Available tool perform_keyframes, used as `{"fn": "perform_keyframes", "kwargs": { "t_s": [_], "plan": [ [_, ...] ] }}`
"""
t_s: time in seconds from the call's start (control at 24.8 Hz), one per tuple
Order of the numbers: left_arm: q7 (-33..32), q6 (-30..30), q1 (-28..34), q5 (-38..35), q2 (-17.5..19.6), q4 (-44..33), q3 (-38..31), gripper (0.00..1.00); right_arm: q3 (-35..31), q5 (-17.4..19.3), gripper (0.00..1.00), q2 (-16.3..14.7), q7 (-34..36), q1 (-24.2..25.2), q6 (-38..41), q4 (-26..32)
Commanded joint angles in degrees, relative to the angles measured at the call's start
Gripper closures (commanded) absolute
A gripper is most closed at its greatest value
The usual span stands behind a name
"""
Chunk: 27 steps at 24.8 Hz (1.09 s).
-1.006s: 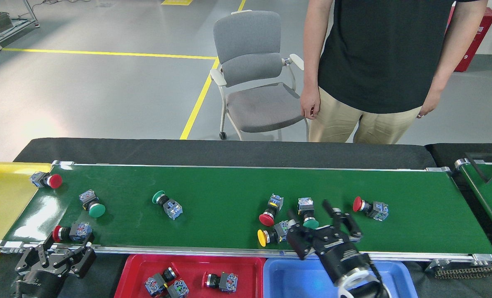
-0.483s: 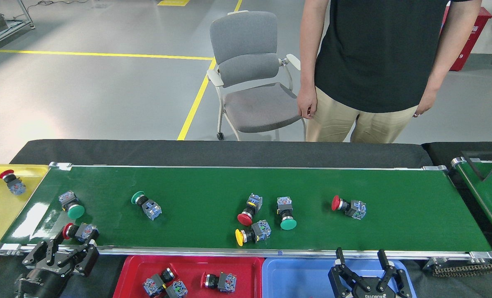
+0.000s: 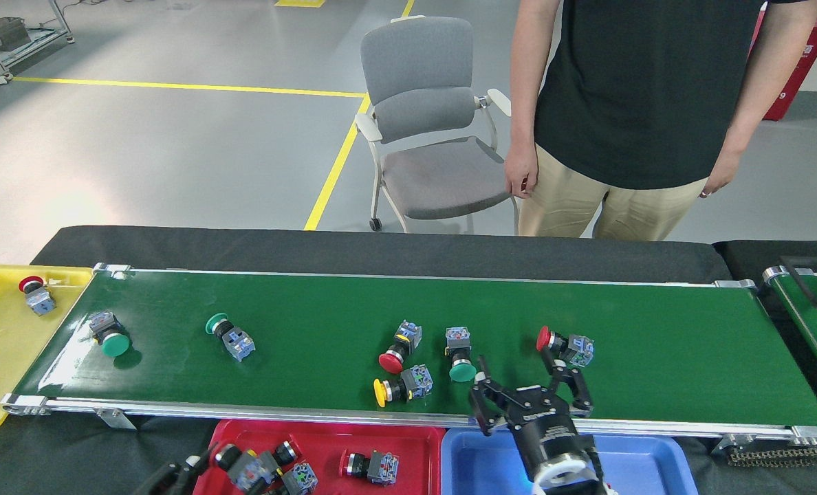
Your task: Pick switch part from conveyor to tray
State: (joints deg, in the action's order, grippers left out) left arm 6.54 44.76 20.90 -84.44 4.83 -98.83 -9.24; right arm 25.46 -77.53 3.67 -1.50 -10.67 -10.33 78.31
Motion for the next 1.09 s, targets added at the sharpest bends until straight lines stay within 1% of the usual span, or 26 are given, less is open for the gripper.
{"fn": "perform_keyframes", "kwargs": {
  "t_s": [0.0, 0.08, 0.12, 0.24, 0.28, 0.36, 0.44, 0.48, 0.52, 0.6, 0.64, 0.68, 0.72, 0.76, 0.8, 0.85, 0.93, 1.05],
  "plan": [
    [0.22, 0.24, -0.25, 0.15, 0.18, -0.66, -0.60, 0.00, 1.08, -0.16, 0.00, 1.51, -0.08, -2.07, 0.31, -2.72],
    [0.22, 0.24, -1.21, 0.41, 0.18, -0.05, -1.48, 0.00, 2.14, -0.08, 0.00, 2.57, -0.08, -3.13, 0.31, -5.09],
    [0.31, 0.24, -1.65, 0.50, 0.00, 0.13, -2.97, 0.00, 2.66, -0.08, 0.00, 3.36, 0.01, -3.92, 0.31, -6.76],
    [0.22, -0.02, -4.29, 0.41, -0.97, 1.71, -11.94, 0.00, 2.93, -0.08, 0.00, 5.20, 0.27, -5.86, 0.31, -9.84],
    [0.31, -2.66, -6.14, 0.24, -1.32, 3.29, -13.78, 0.00, 3.01, 0.10, 0.00, 5.38, 0.27, -6.56, 0.31, -10.54],
    [0.22, -7.75, -11.49, -0.03, -0.62, 8.64, -15.36, 0.00, 3.37, 0.71, 0.00, 5.47, 0.27, -8.93, 0.13, -12.82],
    [0.22, -9.95, -14.92, 0.06, 2.20, 14.28, -15.72, 0.00, 3.81, 2.12, 0.01, 5.47, 0.10, -11.04, 0.22, -15.64],
    [0.22, -10.30, -16.15, 0.15, 4.22, 16.56, -15.63, 0.00, 4.42, 3.61, 0.02, 5.47, 0.10, -12.62, 0.13, -17.74],
    [0.22, -10.30, -16.86, 0.15, 5.27, 17.79, -15.54, 0.00, 4.68, 5.02, 0.02, 5.47, 0.10, -14.11, 0.05, -19.68],
    [0.14, -10.30, -17.56, 0.06, 5.62, 18.67, -15.19, 0.00, 4.95, 7.31, 0.08, 5.47, 0.10, -16.23, 0.31, -21.70],
    [0.14, -10.30, -17.74, 0.06, 5.62, 18.76, -15.10, 0.00, 5.12, 7.75, 0.17, 5.56, -0.17, -17.02, 0.66, -22.41],
    [-0.13, -10.21, -17.91, -0.03, 5.71, 18.85, -15.01, 0.00, 5.56, 7.83, 0.39, 5.56, -0.17, -17.81, 1.54, -22.85],
    [-0.30, -10.13, -18.09, -0.03, 5.71, 18.85, -14.92, 0.00, 5.91, 7.92, 0.58, 5.47, -0.25, -18.25, 2.77, -23.20],
    [-0.48, -10.04, -18.62, -0.03, 5.71, 19.02, -14.75, 0.00, 6.00, 8.10, 0.79, 5.47, -0.43, -18.78, 5.06, -23.81],
    [-0.57, -10.04, -19.23, -0.03, 5.80, 19.37, -14.57, 0.00, 5.83, 8.18, 0.89, 5.47, -1.04, -19.13, 7.34, -24.43],
    [-0.57, -10.13, -19.85, -0.12, 5.89, 19.90, -14.22, 0.00, 5.65, 8.45, 0.89, 5.47, -1.40, -19.22, 8.83, -24.60],
    [-1.45, -10.39, -23.09, -0.12, 5.98, 22.89, -12.55, 0.00, 5.65, 9.94, 0.89, 5.64, -2.01, -19.57, 11.12, -24.78],
    [-3.82, -10.39, -28.64, -0.20, 6.15, 28.43, -10.62, 0.00, 5.65, 11.52, 0.88, 5.38, -2.19, -20.53, 11.74, -24.87]
  ]
}}
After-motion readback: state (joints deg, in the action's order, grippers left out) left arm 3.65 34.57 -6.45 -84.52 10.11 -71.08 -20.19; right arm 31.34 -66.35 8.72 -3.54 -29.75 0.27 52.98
